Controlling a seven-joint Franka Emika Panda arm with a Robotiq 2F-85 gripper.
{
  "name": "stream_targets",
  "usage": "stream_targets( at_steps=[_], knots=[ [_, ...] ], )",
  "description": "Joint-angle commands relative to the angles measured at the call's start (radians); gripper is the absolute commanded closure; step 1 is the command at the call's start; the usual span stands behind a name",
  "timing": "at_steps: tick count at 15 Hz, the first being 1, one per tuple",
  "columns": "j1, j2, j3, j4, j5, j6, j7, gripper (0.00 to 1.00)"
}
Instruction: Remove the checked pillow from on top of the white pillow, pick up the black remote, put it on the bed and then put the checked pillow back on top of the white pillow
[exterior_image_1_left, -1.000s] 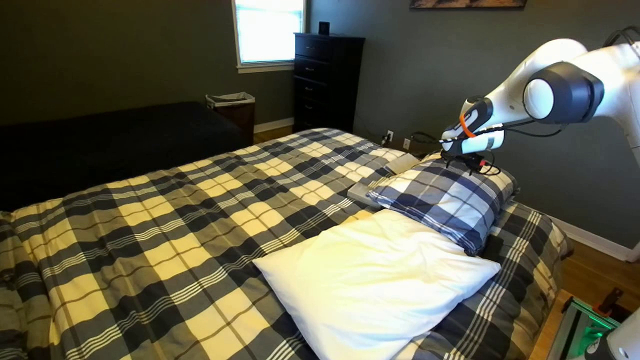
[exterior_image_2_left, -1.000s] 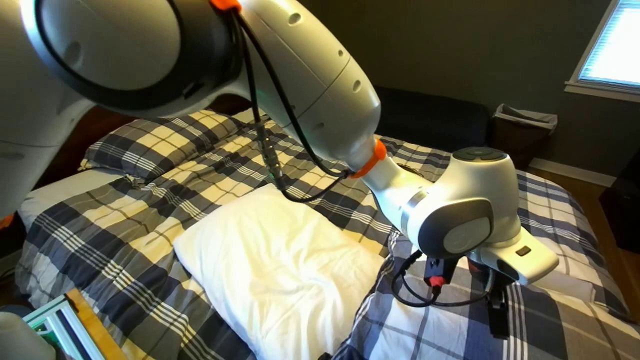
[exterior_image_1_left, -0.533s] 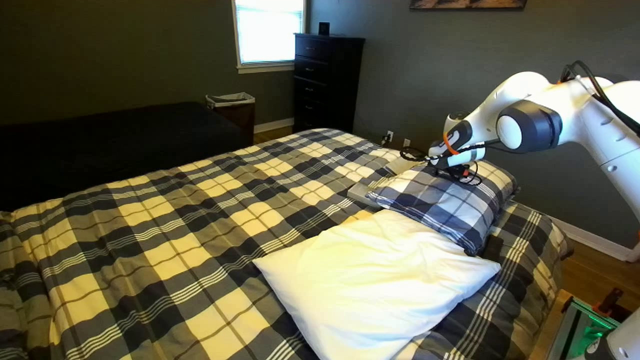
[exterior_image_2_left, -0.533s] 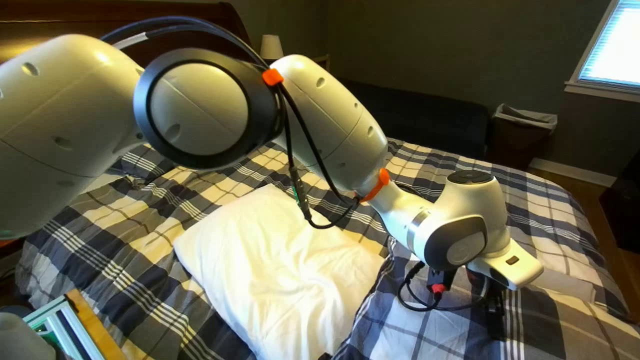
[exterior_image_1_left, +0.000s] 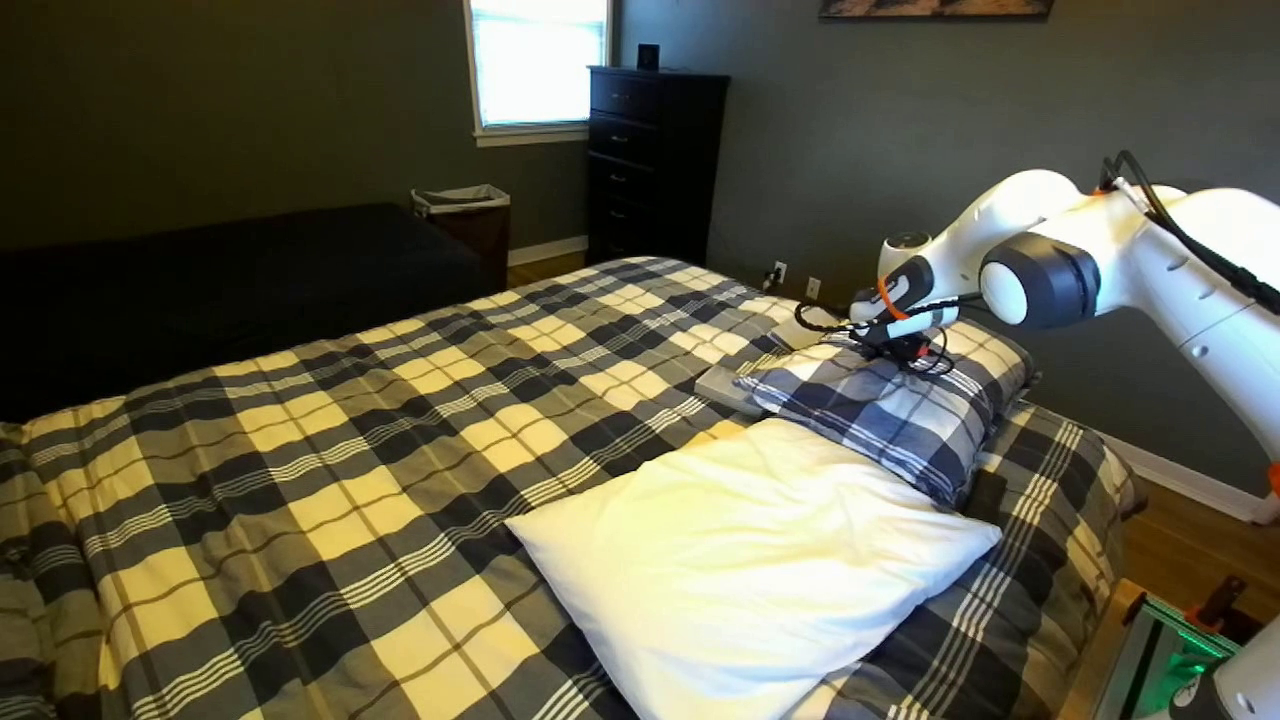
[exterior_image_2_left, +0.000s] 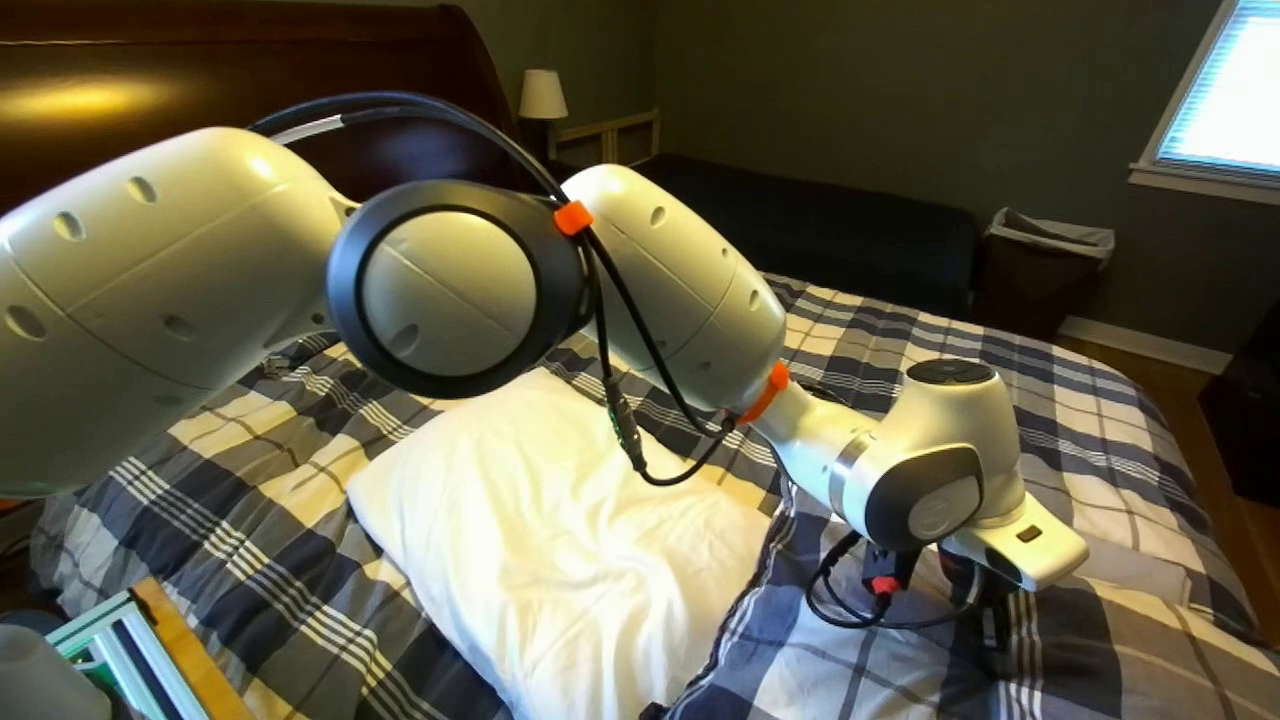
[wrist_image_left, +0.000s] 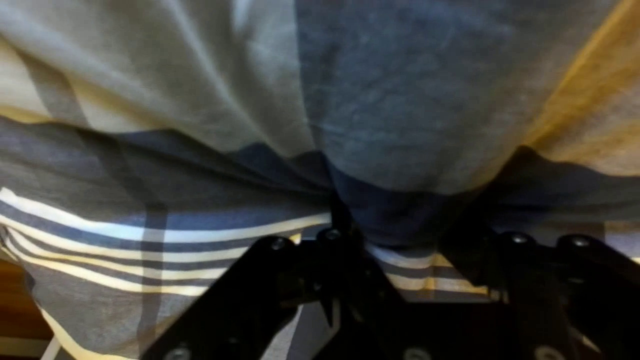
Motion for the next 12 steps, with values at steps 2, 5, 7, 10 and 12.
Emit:
stream_targets(
  at_steps=[2,5,7,10,12],
  knots=[
    [-0.062,0.023,0.055,0.098,0.034,-0.127,-0.018,0.94],
    [-0.066,-0.043,0.060,0.071,0.036,-0.181,-0.028,1.00],
    [-0.064,-0.103,0.065,0.033,0.040,-0.199,-0.049,0.98],
    [-0.059,-0.181,0.069,-0.013,0.043,-0.226,-0.079,0.98],
    [-0.061,-0.241,0.073,-0.045,0.051,-0.249,-0.097,0.98]
  ],
)
